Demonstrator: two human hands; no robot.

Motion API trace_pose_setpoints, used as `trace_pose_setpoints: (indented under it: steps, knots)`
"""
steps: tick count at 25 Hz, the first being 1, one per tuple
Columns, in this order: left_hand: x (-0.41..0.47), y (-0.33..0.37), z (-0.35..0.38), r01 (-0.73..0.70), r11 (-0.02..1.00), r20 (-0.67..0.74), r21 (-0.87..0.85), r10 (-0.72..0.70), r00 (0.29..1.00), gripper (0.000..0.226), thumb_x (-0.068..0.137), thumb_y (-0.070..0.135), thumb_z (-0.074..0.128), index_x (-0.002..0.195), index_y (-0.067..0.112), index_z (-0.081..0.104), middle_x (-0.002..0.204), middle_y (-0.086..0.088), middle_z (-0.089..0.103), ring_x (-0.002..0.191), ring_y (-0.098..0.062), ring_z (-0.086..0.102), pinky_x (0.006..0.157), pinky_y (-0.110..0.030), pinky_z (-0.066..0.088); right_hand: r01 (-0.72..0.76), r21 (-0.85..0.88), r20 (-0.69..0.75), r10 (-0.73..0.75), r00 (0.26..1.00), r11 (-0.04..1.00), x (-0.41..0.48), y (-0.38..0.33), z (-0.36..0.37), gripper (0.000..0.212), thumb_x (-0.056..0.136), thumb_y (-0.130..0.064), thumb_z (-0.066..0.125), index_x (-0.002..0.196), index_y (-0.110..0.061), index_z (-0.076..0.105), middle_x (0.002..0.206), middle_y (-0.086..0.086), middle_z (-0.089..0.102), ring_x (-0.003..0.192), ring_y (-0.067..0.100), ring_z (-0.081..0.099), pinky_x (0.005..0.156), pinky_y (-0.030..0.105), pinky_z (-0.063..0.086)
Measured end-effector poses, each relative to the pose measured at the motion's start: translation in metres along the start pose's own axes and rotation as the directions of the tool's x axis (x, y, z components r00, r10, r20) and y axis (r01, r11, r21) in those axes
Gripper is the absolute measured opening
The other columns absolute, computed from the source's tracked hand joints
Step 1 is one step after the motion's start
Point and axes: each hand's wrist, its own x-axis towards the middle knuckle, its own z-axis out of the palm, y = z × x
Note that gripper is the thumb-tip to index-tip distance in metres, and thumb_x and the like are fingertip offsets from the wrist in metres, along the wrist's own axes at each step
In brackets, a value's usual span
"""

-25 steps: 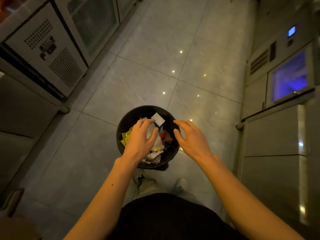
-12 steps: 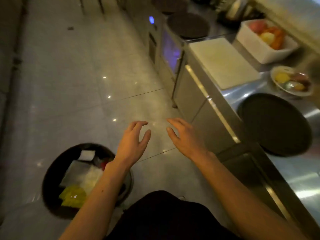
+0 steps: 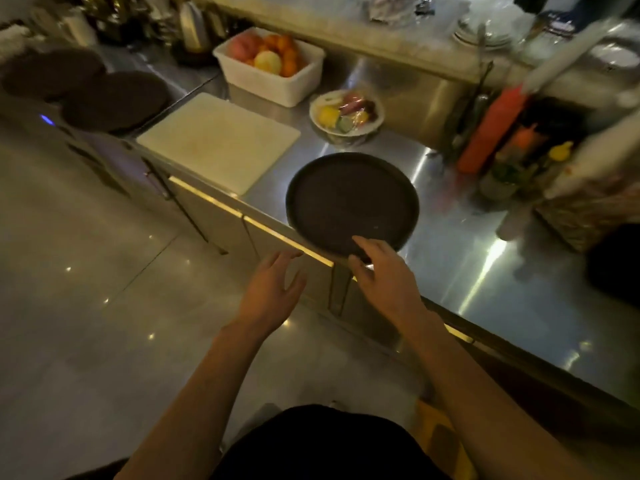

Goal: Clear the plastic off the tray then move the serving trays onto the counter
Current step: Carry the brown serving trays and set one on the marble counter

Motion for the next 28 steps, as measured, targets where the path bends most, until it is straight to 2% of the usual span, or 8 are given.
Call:
trace_pose_setpoints:
  steps: [2,6,9,12,14,18,22,28]
  knots:
    - [0.021,0.006,0.011,-0.036,0.999,0.055,0.001,0.036,0.998,0.038,0.094,0.025,0.058,0.131,0.015,0.056,0.130,-0.005,0.057,0.118,-0.020,0.054,0.093,-0.023,0.037,-0.079,0.015,-0.059,0.080,0.995,0.997,0.007,0.016,-0.010,0.046,0.097,-0.037,0.050,0.140,-0.020,0.048,0.137,0.004,0.054,0.120,0.020,0.055,0.094,0.024,0.039]
    - [0.063,-0.003,0.027,-0.086,0.996,0.103,-0.012,0.086,0.991,0.039,0.094,0.026,0.058,0.130,0.012,0.057,0.129,-0.007,0.058,0.119,-0.021,0.054,0.094,-0.022,0.036,-0.212,0.027,-0.081,0.213,0.974,0.977,0.018,0.034,-0.013,0.049,0.097,-0.042,0.047,0.142,-0.023,0.044,0.141,0.004,0.051,0.127,0.022,0.050,0.104,0.039,0.043]
    - [0.104,-0.016,0.036,-0.079,0.996,0.118,-0.046,0.084,0.989,0.040,0.095,0.028,0.057,0.131,0.013,0.055,0.130,-0.008,0.056,0.116,-0.018,0.054,0.091,-0.022,0.039,-0.272,0.002,-0.104,0.270,0.957,0.962,0.037,0.041,-0.010,0.049,0.098,-0.042,0.045,0.143,-0.024,0.041,0.142,0.004,0.049,0.127,0.021,0.049,0.102,0.034,0.041]
    - [0.143,-0.033,0.037,-0.065,0.993,0.180,-0.095,0.082,0.980,0.042,0.096,0.031,0.054,0.134,0.015,0.052,0.133,-0.007,0.052,0.116,-0.019,0.054,0.092,-0.028,0.047,-0.373,-0.011,-0.150,0.368,0.918,0.928,0.064,0.040,-0.003,0.049,0.098,-0.043,0.045,0.144,-0.024,0.040,0.142,0.004,0.047,0.124,0.020,0.050,0.096,0.027,0.036]
    - [0.163,-0.045,0.035,-0.070,0.992,0.214,-0.109,0.092,0.972,0.042,0.096,0.033,0.053,0.134,0.016,0.051,0.134,-0.007,0.051,0.117,-0.020,0.054,0.094,-0.032,0.049,-0.429,-0.007,-0.156,0.423,0.893,0.903,0.080,0.037,0.002,0.050,0.098,-0.043,0.045,0.144,-0.024,0.039,0.143,0.004,0.047,0.125,0.021,0.050,0.098,0.030,0.039]
    - [0.209,-0.072,0.035,-0.072,0.990,0.264,-0.119,0.102,0.959,0.040,0.097,0.031,0.053,0.134,0.015,0.051,0.135,-0.009,0.050,0.121,-0.022,0.051,0.094,-0.026,0.042,-0.533,0.039,-0.183,0.530,0.828,0.846,0.110,0.040,0.013,0.049,0.098,-0.041,0.046,0.144,-0.023,0.040,0.141,0.006,0.049,0.126,0.022,0.049,0.099,0.031,0.039]
    - [0.243,-0.087,0.041,0.030,0.994,0.263,-0.105,-0.001,0.965,0.046,0.096,0.030,0.053,0.138,0.014,0.045,0.141,-0.012,0.042,0.127,-0.027,0.045,0.101,-0.034,0.041,-0.583,0.020,-0.190,0.576,0.795,0.812,0.133,0.056,0.014,0.049,0.098,-0.040,0.046,0.143,-0.022,0.040,0.135,0.009,0.051,0.118,0.023,0.053,0.095,0.032,0.042]
    - [0.267,-0.095,0.059,0.198,0.980,0.252,-0.023,-0.186,0.950,0.055,0.094,0.029,0.056,0.142,0.012,0.038,0.146,-0.018,0.035,0.129,-0.036,0.042,0.105,-0.043,0.041,-0.636,0.013,-0.138,0.631,0.763,0.772,0.159,0.097,0.005,0.056,0.097,-0.037,0.048,0.147,-0.020,0.032,0.138,0.014,0.045,0.122,0.030,0.050,0.098,0.040,0.044]
